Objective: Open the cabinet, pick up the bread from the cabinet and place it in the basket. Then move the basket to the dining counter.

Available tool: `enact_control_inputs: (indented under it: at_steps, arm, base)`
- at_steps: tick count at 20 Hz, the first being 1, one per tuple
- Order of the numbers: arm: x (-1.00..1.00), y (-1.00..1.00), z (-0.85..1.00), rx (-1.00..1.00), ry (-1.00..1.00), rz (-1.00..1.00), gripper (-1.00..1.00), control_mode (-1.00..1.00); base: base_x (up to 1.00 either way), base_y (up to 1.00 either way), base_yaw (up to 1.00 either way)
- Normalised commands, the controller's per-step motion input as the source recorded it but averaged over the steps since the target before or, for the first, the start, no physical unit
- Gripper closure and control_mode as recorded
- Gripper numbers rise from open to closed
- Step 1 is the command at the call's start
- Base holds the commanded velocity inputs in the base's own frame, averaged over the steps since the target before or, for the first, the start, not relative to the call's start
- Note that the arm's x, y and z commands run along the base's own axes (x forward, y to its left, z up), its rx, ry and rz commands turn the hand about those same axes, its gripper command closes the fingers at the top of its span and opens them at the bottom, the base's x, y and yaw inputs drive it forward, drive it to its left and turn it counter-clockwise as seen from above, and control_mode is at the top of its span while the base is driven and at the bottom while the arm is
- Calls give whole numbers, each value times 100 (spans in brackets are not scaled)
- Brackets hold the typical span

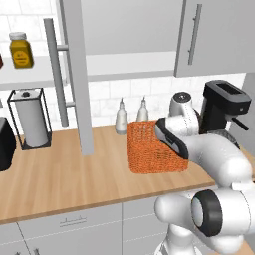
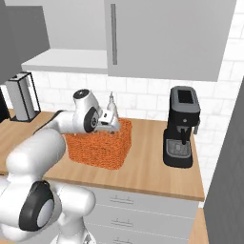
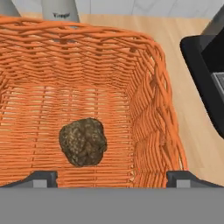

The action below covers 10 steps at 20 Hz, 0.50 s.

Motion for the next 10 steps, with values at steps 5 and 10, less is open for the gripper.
enact_control_inputs:
  at_steps: [5, 10]
  arm:
    - [-51, -66, 34, 5, 0, -13, -100, -100]
    - [-33, -34, 7, 11, -4, 0, -100, -100]
  base:
    - [0, 0, 0]
    - [0, 0, 0]
